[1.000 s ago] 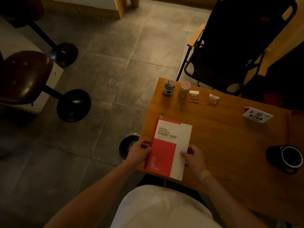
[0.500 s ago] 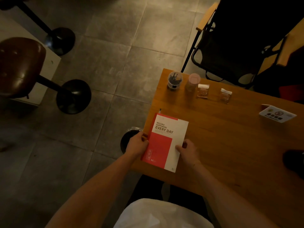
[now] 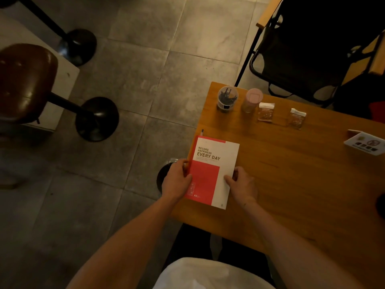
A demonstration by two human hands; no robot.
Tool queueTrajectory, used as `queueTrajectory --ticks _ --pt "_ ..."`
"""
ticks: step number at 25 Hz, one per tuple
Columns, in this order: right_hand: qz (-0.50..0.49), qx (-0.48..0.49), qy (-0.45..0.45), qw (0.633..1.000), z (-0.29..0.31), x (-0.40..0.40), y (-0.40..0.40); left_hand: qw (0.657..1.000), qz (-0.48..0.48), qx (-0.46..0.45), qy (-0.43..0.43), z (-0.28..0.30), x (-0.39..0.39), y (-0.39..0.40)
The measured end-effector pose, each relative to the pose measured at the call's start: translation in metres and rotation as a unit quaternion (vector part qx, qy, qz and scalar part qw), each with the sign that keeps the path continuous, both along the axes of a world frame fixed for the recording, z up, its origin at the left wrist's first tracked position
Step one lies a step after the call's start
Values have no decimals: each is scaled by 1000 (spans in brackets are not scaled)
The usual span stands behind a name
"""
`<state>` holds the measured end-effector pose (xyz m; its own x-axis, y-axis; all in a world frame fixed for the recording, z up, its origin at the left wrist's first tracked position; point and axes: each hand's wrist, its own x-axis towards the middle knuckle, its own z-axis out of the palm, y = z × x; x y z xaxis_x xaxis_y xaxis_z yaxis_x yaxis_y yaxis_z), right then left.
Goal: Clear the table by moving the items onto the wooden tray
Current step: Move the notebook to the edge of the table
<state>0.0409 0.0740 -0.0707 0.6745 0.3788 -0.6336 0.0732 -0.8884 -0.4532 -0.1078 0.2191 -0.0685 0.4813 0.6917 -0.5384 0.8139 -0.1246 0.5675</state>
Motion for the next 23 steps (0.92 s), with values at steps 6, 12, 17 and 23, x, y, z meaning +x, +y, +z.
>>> queueTrajectory --ticks 6,12,17,23 --pt "97 -12 -56 994 -1 -14 -18 987 -141 57 54 1 -15 -11" --pt "261 -111 -126 951 15 -30 -54 958 -227 130 116 14 -39 -37" --pt "304 -146 -112 935 34 -34 -76 944 -268 110 156 33 -49 -53" --pt "339 -170 -42 924 60 -18 -97 918 -341 115 168 63 -34 -69"
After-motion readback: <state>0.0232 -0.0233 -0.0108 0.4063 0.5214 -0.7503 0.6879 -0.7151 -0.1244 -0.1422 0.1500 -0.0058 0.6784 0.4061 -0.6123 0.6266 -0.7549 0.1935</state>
